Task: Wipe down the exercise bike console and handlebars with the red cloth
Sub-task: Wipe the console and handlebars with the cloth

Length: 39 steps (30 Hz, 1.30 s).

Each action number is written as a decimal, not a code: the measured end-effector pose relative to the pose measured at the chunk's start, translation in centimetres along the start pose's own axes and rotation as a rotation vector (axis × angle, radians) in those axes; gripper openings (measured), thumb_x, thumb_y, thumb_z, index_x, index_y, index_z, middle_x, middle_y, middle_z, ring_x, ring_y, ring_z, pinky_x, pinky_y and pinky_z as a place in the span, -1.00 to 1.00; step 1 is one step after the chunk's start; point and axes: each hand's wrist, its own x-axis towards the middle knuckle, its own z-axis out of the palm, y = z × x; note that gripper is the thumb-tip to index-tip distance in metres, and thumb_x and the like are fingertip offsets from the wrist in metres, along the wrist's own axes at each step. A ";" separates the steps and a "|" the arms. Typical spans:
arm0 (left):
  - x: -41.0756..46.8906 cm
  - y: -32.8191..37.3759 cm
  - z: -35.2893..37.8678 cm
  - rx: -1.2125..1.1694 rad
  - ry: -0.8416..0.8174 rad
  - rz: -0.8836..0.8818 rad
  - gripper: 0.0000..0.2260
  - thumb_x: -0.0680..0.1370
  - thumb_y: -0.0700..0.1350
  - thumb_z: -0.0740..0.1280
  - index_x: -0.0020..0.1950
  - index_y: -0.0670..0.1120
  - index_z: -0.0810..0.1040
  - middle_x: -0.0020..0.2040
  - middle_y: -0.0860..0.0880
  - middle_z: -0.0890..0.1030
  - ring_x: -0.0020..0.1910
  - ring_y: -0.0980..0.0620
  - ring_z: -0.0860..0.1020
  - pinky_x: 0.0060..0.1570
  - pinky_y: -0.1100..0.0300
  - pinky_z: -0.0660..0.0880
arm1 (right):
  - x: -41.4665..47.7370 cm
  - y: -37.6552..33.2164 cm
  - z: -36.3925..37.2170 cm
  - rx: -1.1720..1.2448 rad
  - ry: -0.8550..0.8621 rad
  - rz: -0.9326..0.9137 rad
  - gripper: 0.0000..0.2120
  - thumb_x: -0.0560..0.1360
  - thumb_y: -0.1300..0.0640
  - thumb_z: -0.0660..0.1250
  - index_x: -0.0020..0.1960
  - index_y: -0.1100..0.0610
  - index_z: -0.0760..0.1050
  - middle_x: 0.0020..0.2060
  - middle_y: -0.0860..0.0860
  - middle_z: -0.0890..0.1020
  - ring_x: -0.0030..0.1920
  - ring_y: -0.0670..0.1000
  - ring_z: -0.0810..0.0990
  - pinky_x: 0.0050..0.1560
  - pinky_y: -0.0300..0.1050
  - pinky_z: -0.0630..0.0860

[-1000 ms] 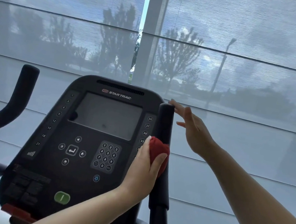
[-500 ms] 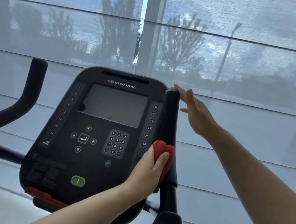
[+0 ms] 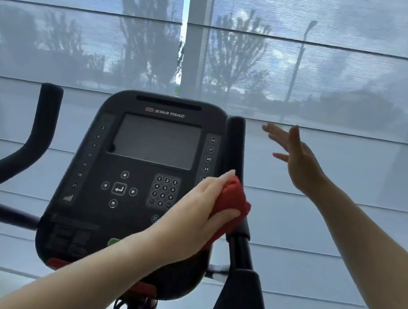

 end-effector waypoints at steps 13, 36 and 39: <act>0.8 -2.6 2.3 -0.173 -0.141 0.105 -0.56 0.54 0.03 0.19 0.43 0.12 0.29 0.40 0.19 0.27 0.42 0.27 0.14 0.43 0.26 0.06 | -10.5 -2.0 -0.7 -0.098 -0.069 0.156 -0.59 0.47 -0.17 0.09 0.26 -0.09 0.42 0.20 -0.18 0.54 0.23 -0.20 0.46 0.19 -0.12 0.47; 0.0 -7.2 2.7 -0.008 -0.082 -0.134 -0.55 0.60 0.06 0.17 0.46 -0.06 0.28 0.45 0.05 0.30 0.40 0.13 0.26 0.34 0.31 0.14 | -13.5 -2.8 7.9 -0.525 -0.207 0.076 -0.49 0.54 -0.10 0.20 0.46 -0.06 0.19 0.48 -0.15 0.13 0.46 -0.17 0.04 0.40 -0.29 -0.03; -0.2 -7.6 2.6 0.025 -0.106 -0.138 -0.54 0.60 0.05 0.16 0.47 -0.07 0.27 0.47 0.03 0.28 0.42 0.09 0.25 0.39 0.22 0.17 | -13.5 -2.8 7.7 -0.411 -0.114 0.122 -0.51 0.51 -0.03 0.29 0.41 -0.08 0.28 0.42 -0.20 0.22 0.41 -0.23 0.17 0.37 -0.35 0.08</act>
